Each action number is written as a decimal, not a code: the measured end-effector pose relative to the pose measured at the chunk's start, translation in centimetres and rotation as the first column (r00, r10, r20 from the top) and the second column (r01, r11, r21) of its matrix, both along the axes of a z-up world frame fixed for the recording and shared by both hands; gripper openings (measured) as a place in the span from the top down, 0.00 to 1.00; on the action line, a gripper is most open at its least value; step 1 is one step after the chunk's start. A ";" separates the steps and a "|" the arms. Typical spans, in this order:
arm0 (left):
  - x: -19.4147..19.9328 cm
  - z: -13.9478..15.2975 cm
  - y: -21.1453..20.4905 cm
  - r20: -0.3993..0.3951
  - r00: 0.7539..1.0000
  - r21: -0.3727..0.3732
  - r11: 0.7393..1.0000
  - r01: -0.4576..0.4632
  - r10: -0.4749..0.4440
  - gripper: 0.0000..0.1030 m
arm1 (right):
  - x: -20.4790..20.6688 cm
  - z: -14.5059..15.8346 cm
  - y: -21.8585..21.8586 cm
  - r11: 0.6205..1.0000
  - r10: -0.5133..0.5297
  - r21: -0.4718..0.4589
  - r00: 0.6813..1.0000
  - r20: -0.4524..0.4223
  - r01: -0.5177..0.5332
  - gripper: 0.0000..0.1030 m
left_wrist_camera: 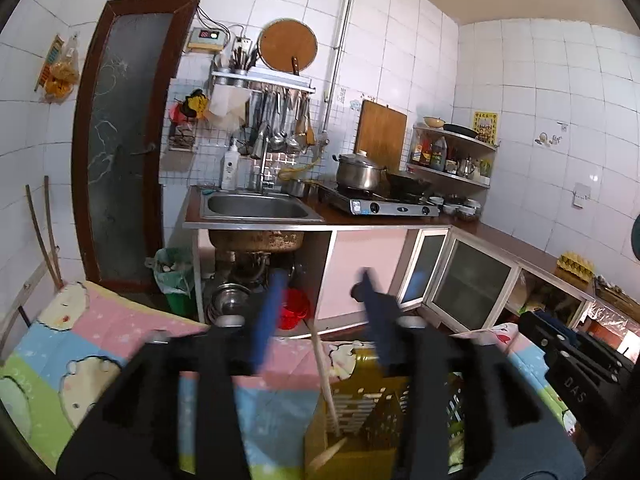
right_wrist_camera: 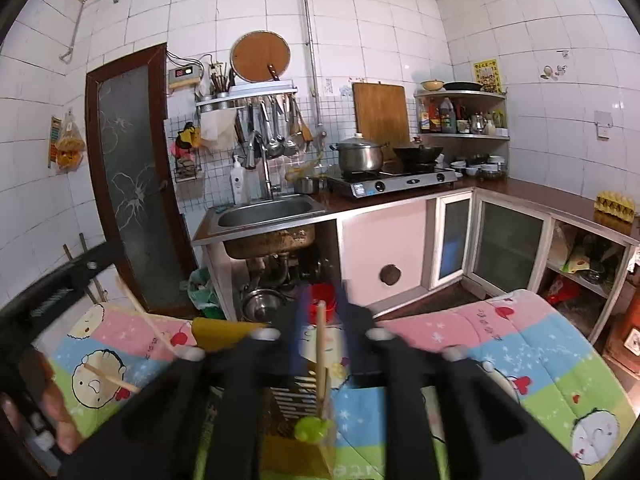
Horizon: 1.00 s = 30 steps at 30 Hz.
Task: Organize utensils
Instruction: 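Insert the chopsticks into the yellow holder and open both tools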
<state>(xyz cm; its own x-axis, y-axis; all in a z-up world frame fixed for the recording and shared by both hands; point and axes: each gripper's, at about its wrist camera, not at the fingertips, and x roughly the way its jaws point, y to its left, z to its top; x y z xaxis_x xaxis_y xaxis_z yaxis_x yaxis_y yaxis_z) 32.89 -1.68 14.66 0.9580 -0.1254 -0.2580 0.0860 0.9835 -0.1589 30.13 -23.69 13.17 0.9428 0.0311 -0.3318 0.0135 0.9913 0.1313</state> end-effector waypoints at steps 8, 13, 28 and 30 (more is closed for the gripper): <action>-7.0 0.3 2.2 0.000 1.000 0.072 0.997 -0.010 0.010 0.07 | -5.8 0.1 -0.6 0.999 -0.014 -0.037 1.000 -0.022 0.013 0.42; -9.8 -3.0 2.2 -0.105 0.994 0.179 0.984 -0.015 0.034 0.05 | -9.4 -2.5 0.1 0.999 0.012 -0.044 0.996 -0.090 -0.016 0.35; -11.7 -14.9 2.5 -0.373 0.925 0.205 0.979 0.006 0.073 0.05 | -12.1 -13.8 1.4 0.998 0.029 -0.042 0.948 -0.318 -0.045 0.32; -11.4 -15.8 2.7 -0.394 0.916 0.204 0.979 0.004 0.078 0.05 | -11.8 -14.7 1.7 0.998 0.030 -0.047 0.941 -0.337 -0.049 0.32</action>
